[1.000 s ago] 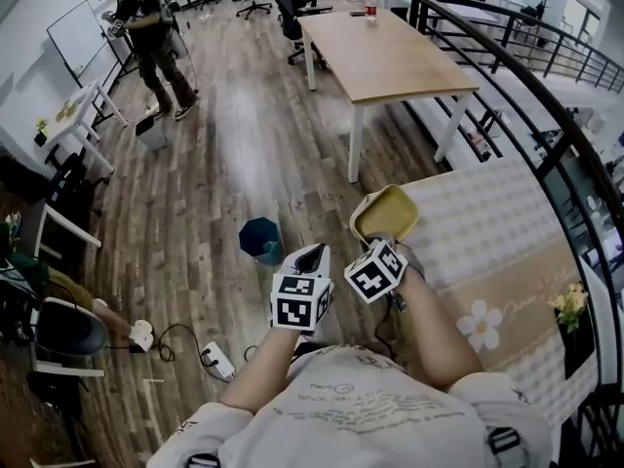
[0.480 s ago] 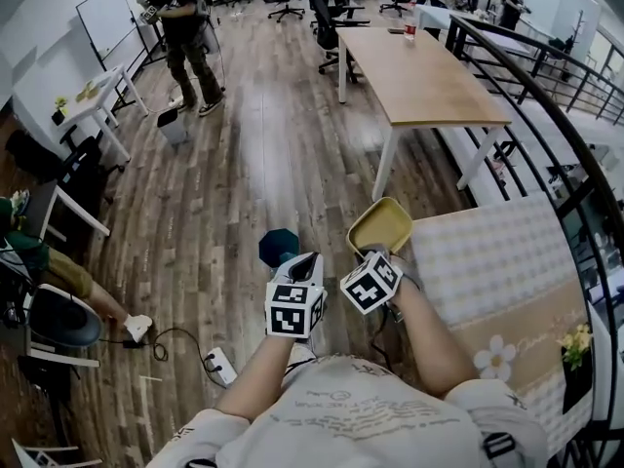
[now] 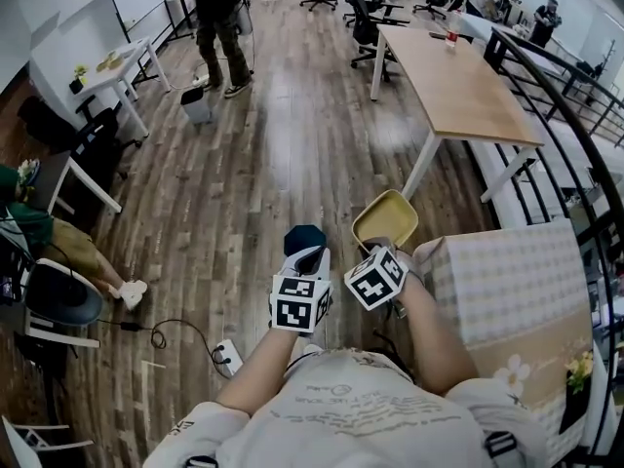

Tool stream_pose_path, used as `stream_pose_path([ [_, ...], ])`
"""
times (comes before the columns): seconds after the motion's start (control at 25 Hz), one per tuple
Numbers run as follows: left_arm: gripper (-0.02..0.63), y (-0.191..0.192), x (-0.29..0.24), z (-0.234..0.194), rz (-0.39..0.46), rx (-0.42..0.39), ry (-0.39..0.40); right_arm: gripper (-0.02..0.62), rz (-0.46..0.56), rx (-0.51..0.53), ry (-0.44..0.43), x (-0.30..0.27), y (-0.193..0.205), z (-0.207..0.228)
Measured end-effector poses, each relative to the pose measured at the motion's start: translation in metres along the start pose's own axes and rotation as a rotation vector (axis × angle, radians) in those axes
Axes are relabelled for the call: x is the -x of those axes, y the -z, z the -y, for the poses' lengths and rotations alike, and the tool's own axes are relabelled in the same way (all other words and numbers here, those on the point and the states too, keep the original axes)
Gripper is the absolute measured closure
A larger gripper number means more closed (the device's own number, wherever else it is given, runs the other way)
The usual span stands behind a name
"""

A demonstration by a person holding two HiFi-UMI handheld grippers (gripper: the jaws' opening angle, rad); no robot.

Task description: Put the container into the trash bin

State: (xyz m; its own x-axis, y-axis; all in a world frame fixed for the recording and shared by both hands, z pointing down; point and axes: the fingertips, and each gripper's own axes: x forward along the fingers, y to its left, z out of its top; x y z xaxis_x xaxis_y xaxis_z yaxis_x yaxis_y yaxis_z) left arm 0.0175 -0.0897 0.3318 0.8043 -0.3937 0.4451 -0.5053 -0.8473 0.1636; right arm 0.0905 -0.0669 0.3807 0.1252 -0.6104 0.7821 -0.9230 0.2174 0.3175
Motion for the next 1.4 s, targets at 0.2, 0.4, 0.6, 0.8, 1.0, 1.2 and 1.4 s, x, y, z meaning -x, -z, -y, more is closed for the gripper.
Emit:
stream_pose_path([
  [0.2,0.603,-0.003,0.014,-0.035,0.016,0.026,-0.051,0.574,0.010,0.057,-0.039,-0.016,-0.031,-0.024],
  [0.4,0.603,0.006,0.025,-0.064,0.016,0.081,-0.104,0.574,0.022,0.135,-0.064,-0.026,-0.059,-0.042],
  [0.6,0.603,0.015,0.019,-0.088,0.009,0.130,-0.156,0.574,0.027,0.177,-0.112,-0.046,-0.070,-0.050],
  [0.8,0.603,0.017,0.007,-0.103,-0.005,0.163,-0.196,0.574,0.006,0.215,-0.153,-0.068,-0.071,-0.046],
  [1.0,0.603,0.021,-0.006,-0.119,-0.025,0.207,-0.253,0.574,-0.003,0.262,-0.200,-0.092,-0.076,-0.044],
  [1.2,0.603,0.038,-0.028,-0.143,-0.059,0.270,-0.306,0.574,-0.031,0.319,-0.263,-0.128,-0.078,-0.046],
  [1.4,0.603,0.073,-0.057,-0.164,-0.091,0.340,-0.356,0.574,-0.041,0.404,-0.329,-0.178,-0.068,-0.052],
])
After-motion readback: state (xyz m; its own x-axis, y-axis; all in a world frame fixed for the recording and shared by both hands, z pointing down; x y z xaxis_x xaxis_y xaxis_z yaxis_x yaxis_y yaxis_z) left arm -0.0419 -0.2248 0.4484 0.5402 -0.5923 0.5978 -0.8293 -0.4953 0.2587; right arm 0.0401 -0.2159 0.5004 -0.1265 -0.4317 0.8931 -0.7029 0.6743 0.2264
